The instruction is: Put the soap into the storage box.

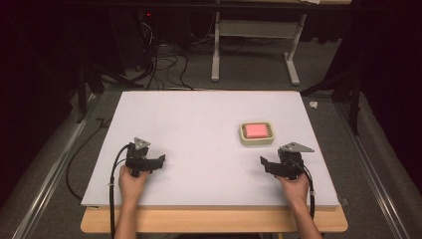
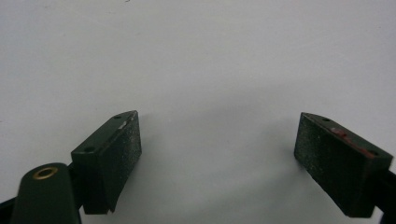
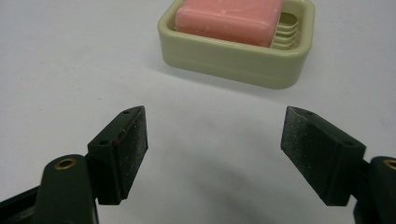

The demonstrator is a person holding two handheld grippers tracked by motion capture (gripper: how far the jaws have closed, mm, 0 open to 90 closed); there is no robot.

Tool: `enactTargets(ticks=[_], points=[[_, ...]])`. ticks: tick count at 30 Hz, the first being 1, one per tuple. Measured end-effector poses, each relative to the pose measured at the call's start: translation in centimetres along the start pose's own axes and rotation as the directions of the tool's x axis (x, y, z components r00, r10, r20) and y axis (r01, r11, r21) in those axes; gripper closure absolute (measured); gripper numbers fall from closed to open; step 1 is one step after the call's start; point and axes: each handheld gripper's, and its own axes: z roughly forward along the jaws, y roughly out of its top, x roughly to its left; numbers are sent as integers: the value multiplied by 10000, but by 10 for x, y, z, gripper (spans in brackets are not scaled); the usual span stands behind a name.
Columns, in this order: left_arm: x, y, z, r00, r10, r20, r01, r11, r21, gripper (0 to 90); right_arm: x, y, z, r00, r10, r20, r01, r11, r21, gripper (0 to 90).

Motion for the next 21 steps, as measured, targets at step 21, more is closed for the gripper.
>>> enactTargets(ticks=[21], points=[[0, 0, 0, 10000, -2, -1, 2, 10000, -1, 153, 18, -8, 11, 9973, -710, 199, 699, 9961, 532, 239]])
